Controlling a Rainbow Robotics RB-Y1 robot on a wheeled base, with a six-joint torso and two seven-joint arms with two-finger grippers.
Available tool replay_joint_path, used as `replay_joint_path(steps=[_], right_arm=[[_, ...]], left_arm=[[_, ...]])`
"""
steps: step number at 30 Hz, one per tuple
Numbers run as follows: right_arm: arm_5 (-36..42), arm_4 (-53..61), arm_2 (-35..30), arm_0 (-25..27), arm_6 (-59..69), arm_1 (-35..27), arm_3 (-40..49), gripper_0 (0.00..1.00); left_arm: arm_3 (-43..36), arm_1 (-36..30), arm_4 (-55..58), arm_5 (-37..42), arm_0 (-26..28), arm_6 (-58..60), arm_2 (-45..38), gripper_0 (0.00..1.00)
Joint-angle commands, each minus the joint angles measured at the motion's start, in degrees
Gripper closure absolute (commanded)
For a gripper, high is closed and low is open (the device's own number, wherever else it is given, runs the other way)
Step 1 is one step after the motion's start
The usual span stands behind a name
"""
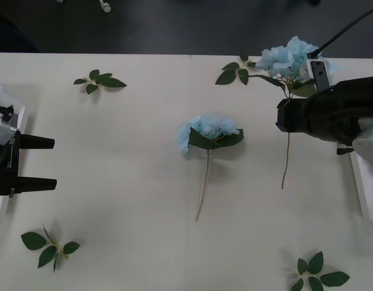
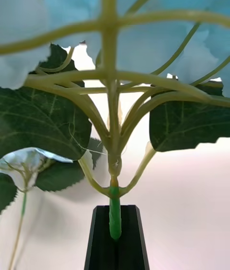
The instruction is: Put the red flowers into the right box and the blue flowers into the left box
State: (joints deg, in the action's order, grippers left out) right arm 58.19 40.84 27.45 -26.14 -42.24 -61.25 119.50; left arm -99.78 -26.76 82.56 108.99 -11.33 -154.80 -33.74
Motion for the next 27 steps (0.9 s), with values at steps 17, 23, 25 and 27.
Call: replay_joint_path(steps=[17,23,25,27], right_arm=[[-25.49,9.96,-6.0,-0.49,-24.12,-6.87,2.85,1.0],[-31.12,15.06,-7.85,-0.49,-29.57,-7.22,6.27,1.0],[-33.23,15.67,-8.2,-0.58,-32.03,-7.05,8.03,1.0],[-33.84,15.85,-8.29,-0.58,-33.35,-6.69,9.35,1.0]], left_arm=[[-0.06,0.57,10.7,-0.89,0.52,-0.2,-1.68,0.0],[3.37,0.92,13.07,1.01,-1.77,-0.2,-3.7,0.0],[7.59,0.92,15.44,1.01,-3.0,-0.2,-3.79,0.0],[10.13,0.92,17.38,1.01,-3.79,-0.2,-3.79,0.0]])
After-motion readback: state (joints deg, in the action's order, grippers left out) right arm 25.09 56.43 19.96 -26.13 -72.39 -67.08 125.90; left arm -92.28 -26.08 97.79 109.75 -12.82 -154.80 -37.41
